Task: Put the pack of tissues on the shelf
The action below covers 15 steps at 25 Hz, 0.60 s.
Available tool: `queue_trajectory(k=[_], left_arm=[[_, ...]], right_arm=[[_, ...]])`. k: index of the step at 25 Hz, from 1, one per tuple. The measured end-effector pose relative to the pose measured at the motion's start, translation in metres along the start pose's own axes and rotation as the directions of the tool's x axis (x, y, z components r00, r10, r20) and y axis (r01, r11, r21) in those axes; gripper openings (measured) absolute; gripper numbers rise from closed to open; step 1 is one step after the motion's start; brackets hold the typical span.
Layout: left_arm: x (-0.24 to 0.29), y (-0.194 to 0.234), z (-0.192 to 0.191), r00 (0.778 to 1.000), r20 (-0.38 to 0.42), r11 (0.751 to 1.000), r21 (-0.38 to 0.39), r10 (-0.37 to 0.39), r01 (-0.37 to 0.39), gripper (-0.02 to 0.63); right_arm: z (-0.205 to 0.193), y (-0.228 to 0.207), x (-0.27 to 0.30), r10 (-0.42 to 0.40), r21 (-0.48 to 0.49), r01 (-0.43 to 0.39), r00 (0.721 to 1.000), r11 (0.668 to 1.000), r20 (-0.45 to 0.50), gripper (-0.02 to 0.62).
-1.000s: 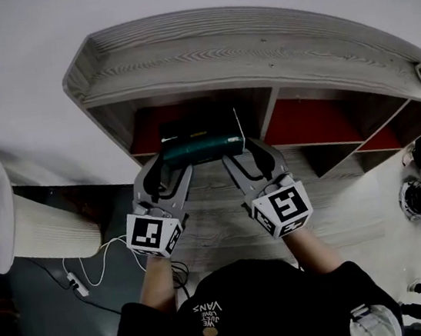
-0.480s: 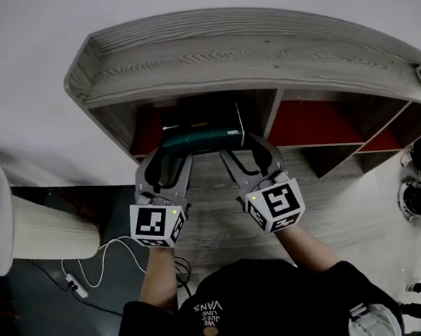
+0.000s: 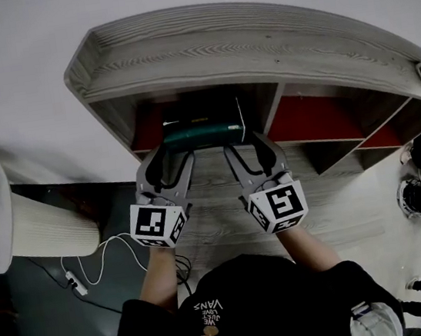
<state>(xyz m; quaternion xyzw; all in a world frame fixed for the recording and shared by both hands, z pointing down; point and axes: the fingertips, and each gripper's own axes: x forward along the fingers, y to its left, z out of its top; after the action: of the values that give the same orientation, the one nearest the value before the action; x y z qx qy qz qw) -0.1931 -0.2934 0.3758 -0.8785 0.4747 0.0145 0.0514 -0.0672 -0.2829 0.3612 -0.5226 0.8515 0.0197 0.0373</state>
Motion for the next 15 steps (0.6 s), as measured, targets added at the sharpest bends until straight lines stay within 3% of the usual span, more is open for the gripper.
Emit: queue_trajectory(k=[9,15], left_arm=[[-0.021,0.001,0.001,0.998,0.002,0.998,-0.007,0.063,-0.063,0.257],[-0.022,-0.014,0.004,0.999,0.018,1.000,-0.010,0.030,-0.030,0.183]], right_arm=[[-0.005,0.007,-0.012,0.004,-0.008,-0.004,1.000,1.000,-0.008,0.192],[-0.005,0.011,-0.011,0.011,-0.012,-0.011,1.000,1.000,-0.011,0.027]])
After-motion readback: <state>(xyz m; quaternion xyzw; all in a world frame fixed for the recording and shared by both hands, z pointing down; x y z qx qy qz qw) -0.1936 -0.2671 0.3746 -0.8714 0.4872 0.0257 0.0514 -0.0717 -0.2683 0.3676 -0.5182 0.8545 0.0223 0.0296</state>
